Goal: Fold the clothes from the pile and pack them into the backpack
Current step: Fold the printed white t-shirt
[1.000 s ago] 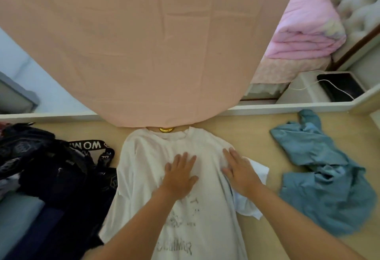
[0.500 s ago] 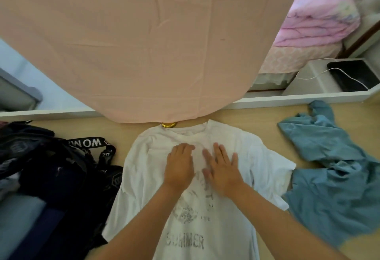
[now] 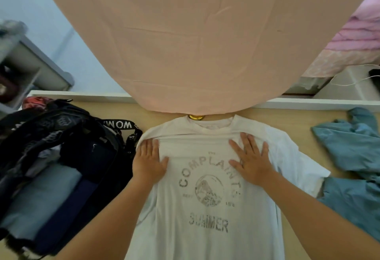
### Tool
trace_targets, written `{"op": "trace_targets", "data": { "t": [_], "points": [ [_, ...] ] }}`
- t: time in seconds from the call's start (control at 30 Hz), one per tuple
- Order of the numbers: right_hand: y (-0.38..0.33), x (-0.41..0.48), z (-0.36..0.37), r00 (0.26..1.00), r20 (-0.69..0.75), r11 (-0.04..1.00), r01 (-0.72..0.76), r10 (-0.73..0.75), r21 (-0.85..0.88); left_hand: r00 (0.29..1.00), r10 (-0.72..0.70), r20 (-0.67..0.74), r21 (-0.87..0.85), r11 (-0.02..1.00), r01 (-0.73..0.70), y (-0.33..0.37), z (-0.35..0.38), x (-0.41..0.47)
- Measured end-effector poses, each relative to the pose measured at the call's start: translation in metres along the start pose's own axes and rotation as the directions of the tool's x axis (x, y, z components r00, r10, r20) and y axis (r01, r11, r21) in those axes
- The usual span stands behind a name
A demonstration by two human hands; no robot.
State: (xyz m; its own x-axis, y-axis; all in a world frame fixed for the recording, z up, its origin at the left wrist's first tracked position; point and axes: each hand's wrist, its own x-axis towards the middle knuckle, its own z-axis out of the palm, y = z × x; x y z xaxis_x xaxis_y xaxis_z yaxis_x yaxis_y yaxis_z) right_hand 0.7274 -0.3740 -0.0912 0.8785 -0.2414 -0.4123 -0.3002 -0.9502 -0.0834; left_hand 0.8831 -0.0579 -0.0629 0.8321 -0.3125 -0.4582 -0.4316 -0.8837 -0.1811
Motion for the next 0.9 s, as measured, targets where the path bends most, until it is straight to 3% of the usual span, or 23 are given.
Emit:
{"op": "trace_targets", "data": {
  "t": [0.07,0.13,0.23,0.3,0.33,0.43,0.53,0.7,0.8,0.9],
  "points": [
    [-0.002,0.001,-0.004,1.000,0.027,1.000,0.011,-0.011,-0.024,0.995,-0.104,-0.006,0.062,0.993,0.104,0.012,-0.012,0.000],
    [-0.010,-0.003,0.002,1.000,-0.030,0.999,-0.003,0.002,-0.039,0.984,-0.084,-0.160,0.032,0.995,0.090,0.026,-0.018,-0.009],
    [-0.028,-0.021,0.015,0.970,-0.241,0.997,0.044,-0.030,0.055,0.883,0.237,-0.406,-0.023,0.963,-0.269,0.049,-0.001,-0.035],
    [-0.041,-0.042,0.029,0.956,-0.274,0.988,0.130,-0.102,0.086,0.857,0.403,-0.321,-0.048,0.897,-0.440,0.056,0.025,-0.058],
    [-0.046,-0.054,0.037,0.956,-0.256,0.982,0.171,-0.145,0.082,0.871,0.423,-0.249,-0.056,0.892,-0.449,0.055,0.038,-0.068],
    [-0.049,-0.083,0.052,0.966,-0.146,0.974,0.222,-0.212,0.051,0.911,0.330,-0.247,-0.119,0.923,-0.366,0.044,0.066,-0.089],
    [-0.048,-0.108,0.055,0.982,-0.139,0.987,0.140,-0.128,0.077,0.913,0.253,-0.321,-0.258,0.904,-0.341,0.041,0.064,-0.113],
    [-0.061,-0.187,0.060,0.961,-0.199,0.962,0.226,-0.193,0.156,0.798,0.386,-0.463,-0.381,0.726,-0.573,0.043,0.074,-0.182],
    [-0.060,-0.231,0.062,0.956,-0.158,0.952,0.269,-0.246,0.147,0.762,0.520,-0.385,-0.397,0.652,-0.646,0.038,0.092,-0.215],
    [-0.055,-0.260,0.071,0.967,-0.001,0.958,0.252,-0.255,0.140,0.753,0.602,-0.268,-0.279,0.699,-0.658,0.025,0.114,-0.239]
  ]
}}
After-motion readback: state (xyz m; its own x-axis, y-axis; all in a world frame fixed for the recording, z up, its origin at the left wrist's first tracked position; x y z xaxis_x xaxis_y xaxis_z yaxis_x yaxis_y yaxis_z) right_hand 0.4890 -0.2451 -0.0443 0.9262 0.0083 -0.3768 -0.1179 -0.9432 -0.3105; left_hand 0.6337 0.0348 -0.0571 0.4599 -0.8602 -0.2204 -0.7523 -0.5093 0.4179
